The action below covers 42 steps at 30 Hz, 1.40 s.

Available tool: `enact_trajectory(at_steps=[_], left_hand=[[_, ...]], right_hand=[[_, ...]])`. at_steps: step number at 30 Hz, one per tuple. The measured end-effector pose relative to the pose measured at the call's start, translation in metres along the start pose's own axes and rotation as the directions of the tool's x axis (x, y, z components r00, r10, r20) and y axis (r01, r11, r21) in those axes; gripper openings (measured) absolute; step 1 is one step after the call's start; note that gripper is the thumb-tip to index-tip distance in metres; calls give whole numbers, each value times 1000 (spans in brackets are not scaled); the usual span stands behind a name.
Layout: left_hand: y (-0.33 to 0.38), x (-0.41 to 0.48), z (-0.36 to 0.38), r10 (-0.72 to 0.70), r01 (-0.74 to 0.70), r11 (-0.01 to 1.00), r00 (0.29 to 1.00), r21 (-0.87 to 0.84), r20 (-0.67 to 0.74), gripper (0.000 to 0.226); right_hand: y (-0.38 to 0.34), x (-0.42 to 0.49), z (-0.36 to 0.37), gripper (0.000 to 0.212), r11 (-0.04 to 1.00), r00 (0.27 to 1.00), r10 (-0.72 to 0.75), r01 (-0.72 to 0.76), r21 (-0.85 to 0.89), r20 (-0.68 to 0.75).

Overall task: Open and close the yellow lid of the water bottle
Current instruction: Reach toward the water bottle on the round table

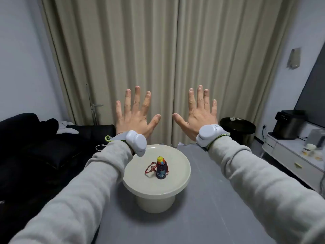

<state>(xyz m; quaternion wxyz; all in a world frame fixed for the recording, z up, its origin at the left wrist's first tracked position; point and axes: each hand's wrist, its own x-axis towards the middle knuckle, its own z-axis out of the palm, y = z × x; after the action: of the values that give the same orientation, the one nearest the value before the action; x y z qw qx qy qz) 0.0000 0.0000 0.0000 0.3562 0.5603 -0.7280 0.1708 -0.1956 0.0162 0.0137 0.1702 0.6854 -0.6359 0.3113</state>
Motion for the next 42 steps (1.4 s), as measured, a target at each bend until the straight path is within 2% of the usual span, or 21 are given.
enact_trajectory(at_steps=[7,16,20,24,36,42], left_hand=[[-13,10,45,1,-4,999,999,53,55,71],[-11,57,152,-6,-15,991,988,136,151,69],[-6,88,206,-40,-2,985,971,173,235,68],[-5,99,244,-57,12,987,956,157,287,67],[-67,126,351,-73,31,993,923,115,377,67],[-112,132,409,-63,41,998,863,53,502,65]], right_hand=[[19,13,45,88,1000,999,7,-6,-19,49],[88,73,146,86,999,992,-1,-4,44,123],[122,103,196,87,994,984,7,-26,104,176],[139,123,229,88,993,979,-7,-18,120,203],[143,165,338,84,994,944,-26,-12,113,328],[130,181,404,88,996,903,-19,-21,86,429]])
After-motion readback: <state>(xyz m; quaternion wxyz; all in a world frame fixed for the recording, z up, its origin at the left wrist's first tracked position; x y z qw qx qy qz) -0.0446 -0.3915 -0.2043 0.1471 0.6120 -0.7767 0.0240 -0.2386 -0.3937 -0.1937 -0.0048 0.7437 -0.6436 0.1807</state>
